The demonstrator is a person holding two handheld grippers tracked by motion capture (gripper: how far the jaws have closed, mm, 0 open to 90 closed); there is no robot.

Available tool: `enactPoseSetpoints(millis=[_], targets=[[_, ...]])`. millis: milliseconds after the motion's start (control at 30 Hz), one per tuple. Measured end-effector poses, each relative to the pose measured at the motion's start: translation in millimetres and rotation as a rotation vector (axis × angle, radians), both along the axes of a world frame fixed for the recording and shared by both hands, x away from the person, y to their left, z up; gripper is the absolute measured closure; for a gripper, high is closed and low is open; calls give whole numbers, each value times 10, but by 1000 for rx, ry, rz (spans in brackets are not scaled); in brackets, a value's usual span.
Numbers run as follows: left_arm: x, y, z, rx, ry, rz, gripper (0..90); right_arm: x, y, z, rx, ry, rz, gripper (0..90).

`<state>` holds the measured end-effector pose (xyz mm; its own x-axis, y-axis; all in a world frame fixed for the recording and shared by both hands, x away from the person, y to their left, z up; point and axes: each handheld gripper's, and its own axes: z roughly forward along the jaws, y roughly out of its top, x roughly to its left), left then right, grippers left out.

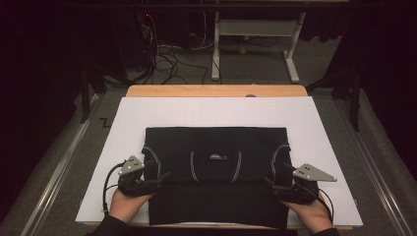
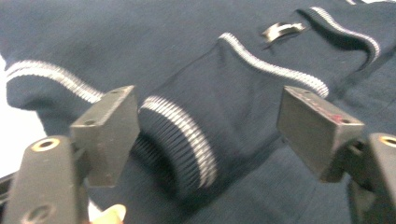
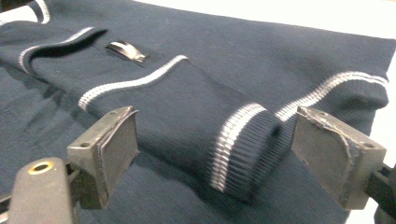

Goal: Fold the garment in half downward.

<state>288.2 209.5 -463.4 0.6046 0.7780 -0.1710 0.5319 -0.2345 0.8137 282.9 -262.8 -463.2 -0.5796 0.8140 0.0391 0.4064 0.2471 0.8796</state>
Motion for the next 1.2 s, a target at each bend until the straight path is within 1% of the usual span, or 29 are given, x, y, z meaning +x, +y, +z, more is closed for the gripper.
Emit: enactPoseSetpoints(millis=[67,133,167,200,233,267,333,400,467,533,600,700,767,833,867,900,933,967,1000,1033,1067,1133,1167,1200], targets=[[19,-81,15,7,4,-22,131,6,66,4,-9,0,8,93],[33,-158,20,12,0,-34,113,19,131,3,-24,-5,10,42],[45,-204,24,22,2,-38,83,29,161,2,-32,-8,10,26],[53,-230,27,25,4,-39,39,39,194,5,-37,-3,14,10],[71,-268,34,23,9,-48,14,46,214,7,-37,-2,16,1],[82,-287,40,22,14,-51,0,58,246,14,-37,1,19,1],[113,-322,60,10,17,-51,0,85,294,27,-33,9,31,1],[153,-351,82,22,16,-47,0,116,351,40,-33,20,47,1],[220,-362,91,24,29,-44,0,151,414,51,-44,23,59,7],[296,-379,96,27,45,-39,0,199,464,56,-46,38,65,19],[366,-410,111,27,60,-38,0,254,508,63,-47,50,65,28],[464,-470,132,3,94,-37,0,360,581,94,-55,57,55,55],[526,-529,136,18,109,-31,0,438,620,120,-49,64,40,84],[593,-583,146,30,128,-29,0,517,661,144,-58,74,30,110],[627,-607,155,36,137,-30,19,554,681,154,-65,81,26,134],[662,-631,162,45,147,-24,63,593,699,161,-70,85,25,157],[699,-648,168,50,156,-16,129,629,717,167,-76,94,23,163],[732,-654,172,49,160,-7,172,667,736,170,-82,107,17,176],[768,-655,171,46,162,4,273,699,752,173,-84,121,11,215],[791,-657,167,51,163,13,342,734,770,172,-86,134,11,255],[820,-661,152,66,166,27,358,754,782,169,-91,139,10,276],[868,-672,82,68,204,28,367,799,817,144,-98,164,4,339],[878,-693,46,87,220,24,367,819,829,124,-103,177,2,375],[879,-716,21,108,225,19,367,836,839,102,-102,187,-2,408]])
